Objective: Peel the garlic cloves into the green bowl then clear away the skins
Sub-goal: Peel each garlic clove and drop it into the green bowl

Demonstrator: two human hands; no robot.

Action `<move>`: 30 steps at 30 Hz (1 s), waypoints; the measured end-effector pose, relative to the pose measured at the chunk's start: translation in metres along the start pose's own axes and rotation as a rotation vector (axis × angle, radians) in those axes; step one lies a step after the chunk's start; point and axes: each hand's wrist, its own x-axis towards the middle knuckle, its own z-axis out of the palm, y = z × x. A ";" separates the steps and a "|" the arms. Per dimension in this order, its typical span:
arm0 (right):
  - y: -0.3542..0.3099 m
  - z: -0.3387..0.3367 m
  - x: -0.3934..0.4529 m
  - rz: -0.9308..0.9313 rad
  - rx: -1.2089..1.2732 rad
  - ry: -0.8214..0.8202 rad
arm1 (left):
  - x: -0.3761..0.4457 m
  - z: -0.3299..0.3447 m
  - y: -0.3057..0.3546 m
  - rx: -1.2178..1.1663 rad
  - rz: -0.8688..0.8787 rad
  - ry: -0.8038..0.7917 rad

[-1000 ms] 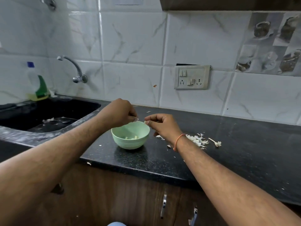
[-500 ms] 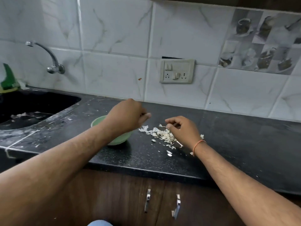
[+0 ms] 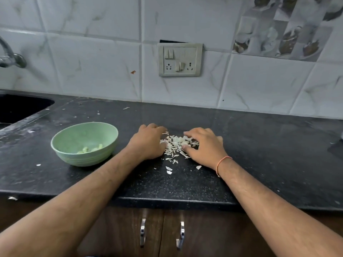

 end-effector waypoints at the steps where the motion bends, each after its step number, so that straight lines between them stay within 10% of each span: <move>1: 0.003 0.003 0.007 -0.008 0.026 -0.024 | 0.005 0.003 -0.003 0.020 -0.017 -0.041; 16: 0.021 -0.007 0.046 0.118 0.985 -0.048 | 0.039 0.017 -0.010 -0.325 0.130 0.140; 24: 0.044 -0.015 0.058 -0.100 0.459 -0.007 | 0.045 0.021 -0.010 -0.387 0.230 0.263; 30: 0.035 -0.017 0.060 -0.221 0.188 -0.281 | 0.049 0.030 -0.016 -0.389 0.335 0.241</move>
